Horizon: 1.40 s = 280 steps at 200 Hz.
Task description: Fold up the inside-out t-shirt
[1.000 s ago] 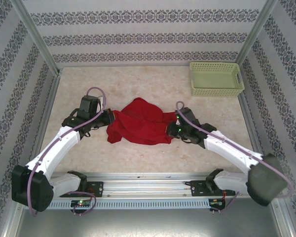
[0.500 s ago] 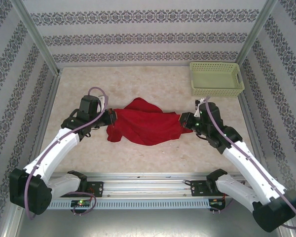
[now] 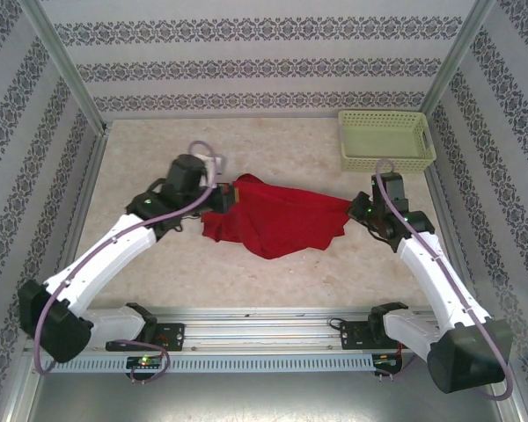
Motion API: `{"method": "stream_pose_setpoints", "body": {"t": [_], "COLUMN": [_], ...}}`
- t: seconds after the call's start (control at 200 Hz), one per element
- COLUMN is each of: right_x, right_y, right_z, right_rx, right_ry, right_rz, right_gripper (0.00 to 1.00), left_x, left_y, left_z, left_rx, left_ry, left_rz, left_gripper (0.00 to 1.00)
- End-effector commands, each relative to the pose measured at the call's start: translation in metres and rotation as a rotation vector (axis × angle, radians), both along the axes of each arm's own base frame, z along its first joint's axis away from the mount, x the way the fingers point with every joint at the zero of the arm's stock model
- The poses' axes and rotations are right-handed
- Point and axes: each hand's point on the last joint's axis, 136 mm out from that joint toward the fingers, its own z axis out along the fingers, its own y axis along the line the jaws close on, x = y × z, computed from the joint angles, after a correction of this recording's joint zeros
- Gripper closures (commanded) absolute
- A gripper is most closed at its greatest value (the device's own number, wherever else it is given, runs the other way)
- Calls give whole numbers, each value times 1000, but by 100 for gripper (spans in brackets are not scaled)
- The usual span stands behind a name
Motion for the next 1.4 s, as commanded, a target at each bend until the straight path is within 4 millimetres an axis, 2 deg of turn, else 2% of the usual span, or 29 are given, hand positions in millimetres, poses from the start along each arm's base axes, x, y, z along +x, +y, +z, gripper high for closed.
{"method": "stream_pose_setpoints", "body": {"t": [0.0, 0.06, 0.1, 0.11, 0.145, 0.2, 0.24, 0.28, 0.39, 0.44, 0.5, 0.6, 0.694, 0.799, 0.869, 0.944, 1.044, 1.134, 1.239, 1.324, 1.394], "right_x": [-8, -12, -15, -16, -19, -22, -25, -27, -32, -34, -36, -38, -39, -37, -36, -34, -25, -6, 21, 42, 58], "right_y": [-7, -8, -9, -9, -9, -6, -2, 5, 36, 58, 87, 132, 160, 174, 178, 183, 185, 176, 169, 169, 172], "right_z": [-19, -28, -33, -34, -37, -38, -37, -34, -27, -25, -25, -32, -48, -72, -90, -104, -117, -124, -127, -129, -126], "right_rx": [-44, -47, -53, -56, -61, -63, -67, -76, -107, -112, -107, -116, -138, -142, -147, -148, -146, -150, -142, -162, -175], "right_ry": [73, 99, 114, 119, 126, 124, 117, 99, 52, 29, 14, 13, 58, 126, 182, 224, 256, 270, 262, 255, 247], "right_rz": [4, 5, 9, 11, 16, 34, 52, 76, 174, 239, 314, 418, 471, 472, 465, 473, 474, 453, 443, 462, 475], "right_gripper": [100, 100, 89, 82, 68, 54, 45, 38, 27, 25, 23, 19, 16, 15, 15, 18, 26, 39, 50, 51, 51], "left_x": [-14, -27, -33, -34, -37, -33, -26, -17, 6, 16, 28, 50, 70, 85, 90, 93, 91, 83, 65, 41, 15], "left_y": [-53, -74, -80, -80, -76, -57, -36, -12, 55, 83, 105, 116, 104, 93, 89, 83, 78, 77, 81, 79, 71], "left_z": [-20, -34, -43, -45, -51, -59, -63, -68, -81, -92, -107, -127, -139, -153, -166, -179, -185, -176, -158, -141, -127], "left_rx": [4, 21, 47, 54, 75, 127, 155, 165, 184, 205, 217, 196, 163, 146, 151, 147, 127, 100, 85, 77, 83], "left_ry": [33, 55, 63, 64, 75, 74, 74, 89, 155, 188, 234, 286, 302, 333, 364, 398, 422, 399, 366, 338, 310], "left_rz": [-111, -179, -210, -213, -214, -156, -88, -8, 210, 301, 367, 393, 364, 339, 326, 308, 283, 276, 272, 262, 231], "left_gripper": [97, 85, 74, 72, 64, 48, 36, 28, 21, 18, 16, 16, 16, 17, 22, 34, 59, 79, 100, 100, 100]}}
